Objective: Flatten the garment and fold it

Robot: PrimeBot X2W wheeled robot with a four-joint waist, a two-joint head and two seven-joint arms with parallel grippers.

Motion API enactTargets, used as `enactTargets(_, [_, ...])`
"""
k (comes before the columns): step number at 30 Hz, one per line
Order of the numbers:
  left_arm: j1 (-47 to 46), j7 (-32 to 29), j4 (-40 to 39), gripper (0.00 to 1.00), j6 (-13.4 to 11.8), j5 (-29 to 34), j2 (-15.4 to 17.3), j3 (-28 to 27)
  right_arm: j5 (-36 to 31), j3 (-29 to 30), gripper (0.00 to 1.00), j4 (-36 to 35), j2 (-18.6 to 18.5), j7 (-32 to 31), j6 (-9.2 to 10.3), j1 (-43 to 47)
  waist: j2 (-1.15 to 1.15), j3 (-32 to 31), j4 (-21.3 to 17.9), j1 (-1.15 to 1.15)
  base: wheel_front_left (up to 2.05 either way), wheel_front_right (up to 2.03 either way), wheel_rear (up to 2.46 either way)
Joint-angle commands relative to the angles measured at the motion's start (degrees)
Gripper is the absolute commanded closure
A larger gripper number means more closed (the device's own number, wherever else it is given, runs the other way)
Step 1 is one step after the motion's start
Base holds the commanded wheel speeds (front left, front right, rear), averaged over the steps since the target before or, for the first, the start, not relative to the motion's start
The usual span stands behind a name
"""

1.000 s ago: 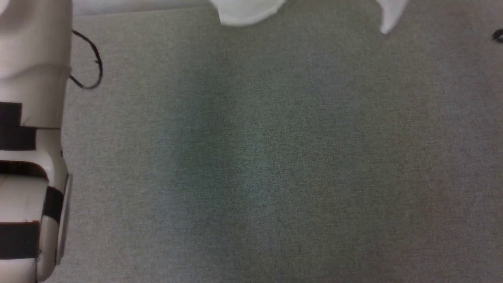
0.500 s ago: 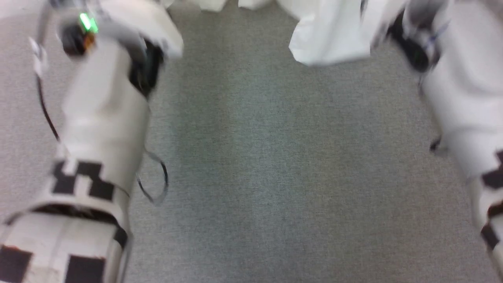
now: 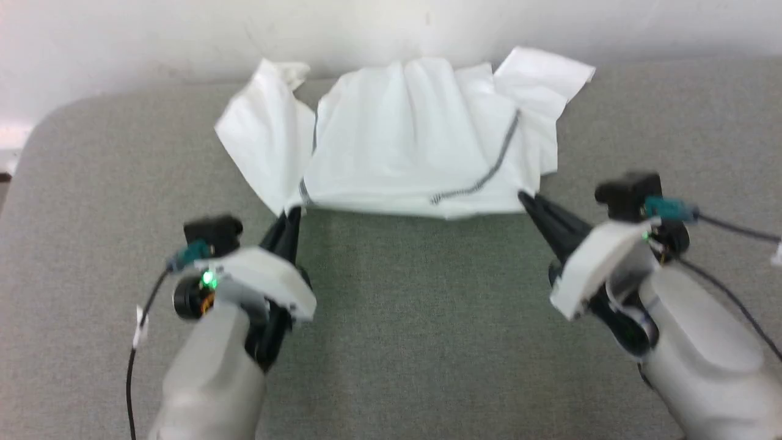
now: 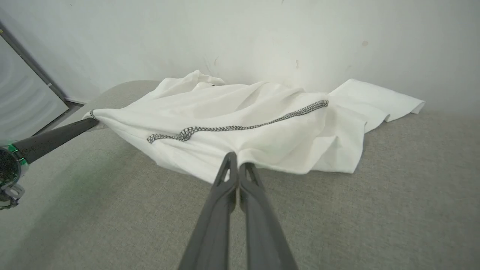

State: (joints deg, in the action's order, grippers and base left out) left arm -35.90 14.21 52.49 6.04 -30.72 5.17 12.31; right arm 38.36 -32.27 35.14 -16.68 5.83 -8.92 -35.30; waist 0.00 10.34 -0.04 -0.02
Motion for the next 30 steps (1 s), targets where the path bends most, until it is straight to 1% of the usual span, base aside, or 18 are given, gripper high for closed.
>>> enactTargets(1, [3.4,0.8,-1.1,1.00,-1.5,-0.2,4.5,-1.9,0.3,2.3,1.00,-0.3,-4.4,0.4,1.43,1.9,0.00,-3.6,-0.1,0.02,0.00,0.00,0.00])
enactTargets(4, [12.4,0.3,-10.1,1.00,-3.2,0.3,5.7,-1.6,-0.6,4.8,1.00,-6.8,-6.3,-1.3,1.43,9.0,0.00,-5.2,-0.5,0.02,0.00,0.00,0.00])
enactTargets(7, [22.1,-3.1,-22.3,1.00,-6.7,0.4,6.7,-1.6,-2.6,9.0,1.00,-14.0,-7.4,-4.4,1.43,16.7,0.00,-6.2,-0.7,0.02,0.00,0.00,0.00])
enactTargets(9, [28.8,-6.6,-31.2,1.00,-9.4,0.4,7.5,-1.4,-4.2,11.2,1.00,-19.3,-7.5,-7.8,1.43,22.3,0.00,-7.1,-0.8,0.02,0.00,0.00,0.00])
enactTargets(13, [41.0,-15.0,-47.8,1.00,-14.0,0.0,9.1,-0.6,-8.2,18.7,1.00,-29.7,-5.7,-14.4,1.43,33.9,0.00,-8.5,-0.5,0.02,0.00,0.00,0.00])
enactTargets(15, [45.5,-18.5,-54.5,1.00,-16.4,0.3,10.2,-0.5,-10.2,22.5,1.00,-34.4,-3.7,-17.7,1.43,39.1,0.00,-9.0,-0.3,0.02,0.00,0.00,0.00])
enactTargets(17, [49.6,-22.0,-59.6,1.00,-18.1,0.3,11.3,-0.3,-12.2,25.6,1.00,-38.7,-1.6,-20.5,1.43,43.3,0.00,-9.2,-0.1,0.02,0.00,0.00,0.00])
enactTargets(20, [54.6,-26.5,-65.1,1.00,-20.2,-0.1,12.3,0.2,-14.2,28.9,1.00,-42.9,1.8,-24.0,1.43,48.3,0.00,-9.3,0.2,0.02,0.00,0.00,0.00])
enactTargets(23, [58.3,-30.7,-68.5,1.00,-21.7,-0.6,13.1,1.3,-16.3,31.2,1.00,-45.0,4.3,-26.0,1.43,51.9,0.00,-9.2,0.6,0.02,0.00,0.00,0.00])
enactTargets(27, [61.0,-34.0,-70.0,1.00,-22.3,-1.3,13.1,3.1,-18.1,32.4,1.00,-45.0,6.9,-27.0,1.43,55.0,0.00,-8.7,1.2,0.02,0.00,0.00,0.00])
enactTargets(30, [61.7,-34.7,-69.3,1.00,-22.4,-1.9,12.0,4.6,-18.8,32.6,1.00,-43.9,8.2,-27.9,1.43,56.7,0.00,-8.5,1.5,0.02,0.00,0.00,0.00])
